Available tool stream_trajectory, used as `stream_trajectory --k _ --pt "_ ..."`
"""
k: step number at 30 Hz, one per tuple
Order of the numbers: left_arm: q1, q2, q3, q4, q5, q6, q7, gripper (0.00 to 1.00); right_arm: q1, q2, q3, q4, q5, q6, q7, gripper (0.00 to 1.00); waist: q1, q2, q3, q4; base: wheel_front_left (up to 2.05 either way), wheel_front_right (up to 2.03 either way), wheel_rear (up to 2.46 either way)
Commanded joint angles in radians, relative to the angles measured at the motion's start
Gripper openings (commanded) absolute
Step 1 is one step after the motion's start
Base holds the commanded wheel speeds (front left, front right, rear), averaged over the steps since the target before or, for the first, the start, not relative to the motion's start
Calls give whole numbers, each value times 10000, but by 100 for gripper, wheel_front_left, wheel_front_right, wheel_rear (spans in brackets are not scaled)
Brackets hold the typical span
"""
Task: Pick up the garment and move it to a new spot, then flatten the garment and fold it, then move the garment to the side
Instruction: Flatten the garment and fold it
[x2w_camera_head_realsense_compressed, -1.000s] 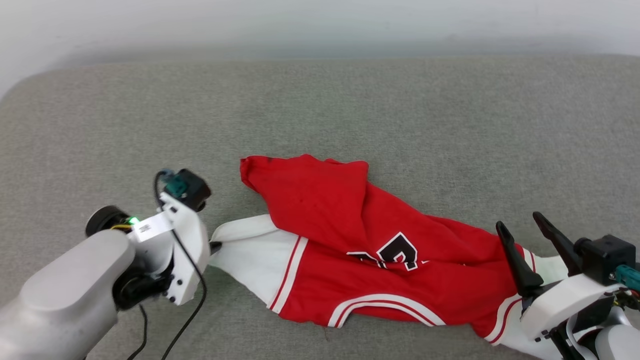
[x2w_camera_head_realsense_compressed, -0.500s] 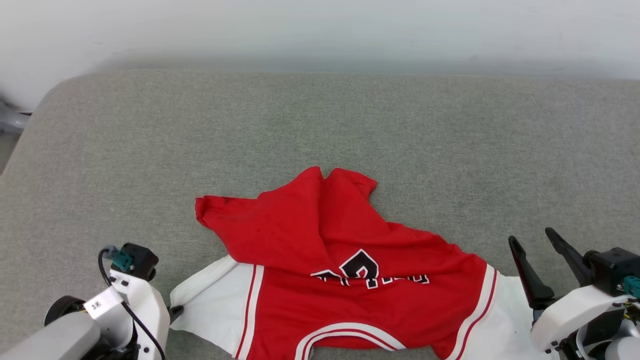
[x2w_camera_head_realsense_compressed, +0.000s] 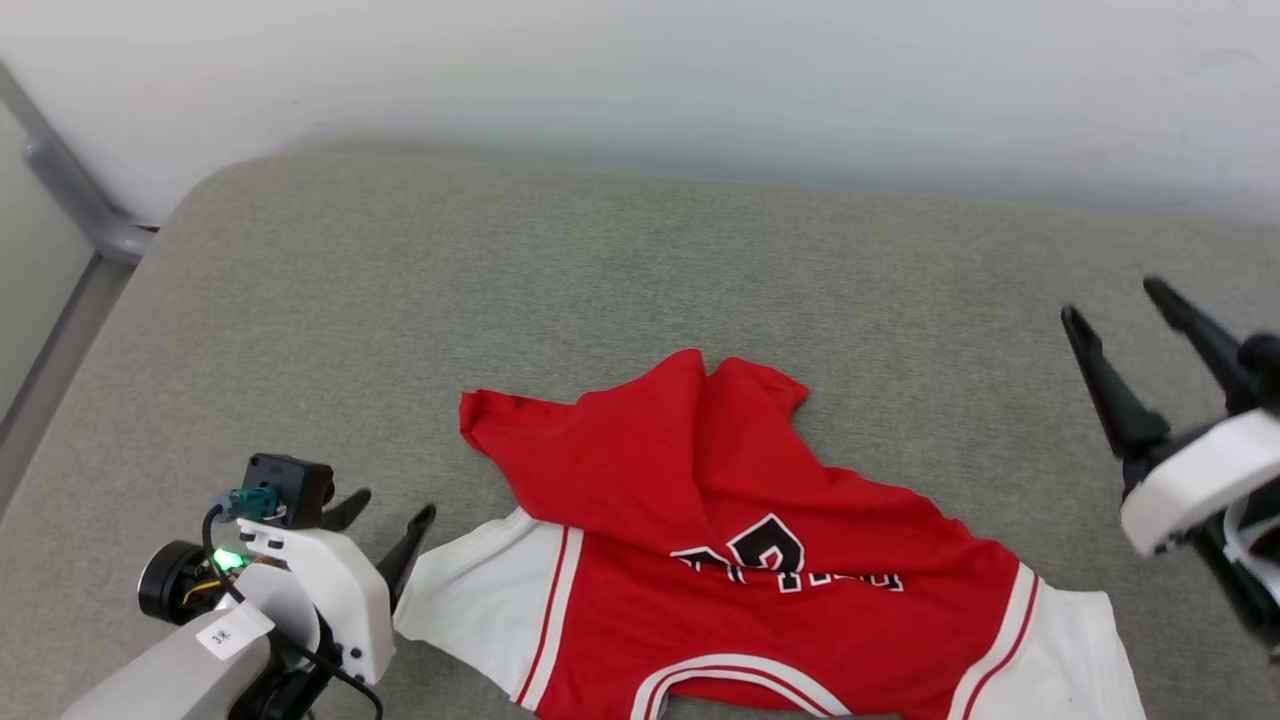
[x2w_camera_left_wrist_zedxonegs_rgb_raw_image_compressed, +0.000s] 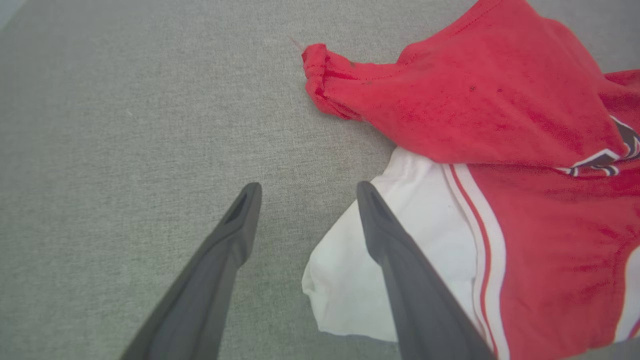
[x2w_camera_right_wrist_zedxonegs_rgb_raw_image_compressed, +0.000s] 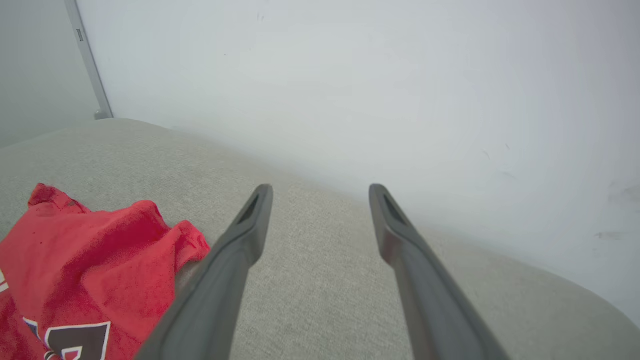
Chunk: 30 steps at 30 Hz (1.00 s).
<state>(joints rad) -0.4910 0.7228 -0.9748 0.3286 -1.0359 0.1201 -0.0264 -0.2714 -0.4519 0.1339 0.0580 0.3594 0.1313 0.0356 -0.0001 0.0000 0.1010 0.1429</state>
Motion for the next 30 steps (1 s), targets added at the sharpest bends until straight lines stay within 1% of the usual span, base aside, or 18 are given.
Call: stream_trajectory --k 1,4,8,13,17,19,22,25,30 --pt "102 -59 110 -89 113 180 -315 100 -389 -159 121 -82 101 -11 91 100 1 0 -12 173 0 0 0" --pt "147 -232 320 -436 454 690 -1178 100 -1339 -543 649 -48 421 -11 507 100 1 0 33 436 0 0 0" --pt "189 -454 612 -849 984 1402 -2054 100 -2588 -930 1827 95 1069 -11 1543 100 1 0 153 769 0 0 0" --pt "486 -978 1342 -1302 1772 2176 -2384 100 -3981 -1556 3764 417 2379 -11 3653 100 1 0 409 1124 0 0 0" --pt "1034 -1702 2528 -2009 2981 2576 -2393 100 -5066 -1989 5234 923 3543 -11 5618 100 1 0 791 1419 0 0 0" --pt "1317 -2148 3150 -2362 3635 2620 -2386 100 -5634 -2077 5793 1202 4025 -11 6503 100 1 0 1034 1591 0 0 0" --pt "1773 -2910 3910 -2701 4547 2450 -2388 100 -6341 -2070 6522 1649 4506 -11 7542 100 1 0 1436 1865 0 0 0" --pt "2127 -3643 4601 -2881 5340 2118 -2388 100 -7041 -1958 7285 2056 4638 -11 8212 100 1 0 1771 2098 0 0 0" --pt "2407 -4743 5521 -2892 6329 1325 -2390 100 -7804 -1577 8240 2907 4812 -11 8542 100 1 0 2303 2464 0 0 0"
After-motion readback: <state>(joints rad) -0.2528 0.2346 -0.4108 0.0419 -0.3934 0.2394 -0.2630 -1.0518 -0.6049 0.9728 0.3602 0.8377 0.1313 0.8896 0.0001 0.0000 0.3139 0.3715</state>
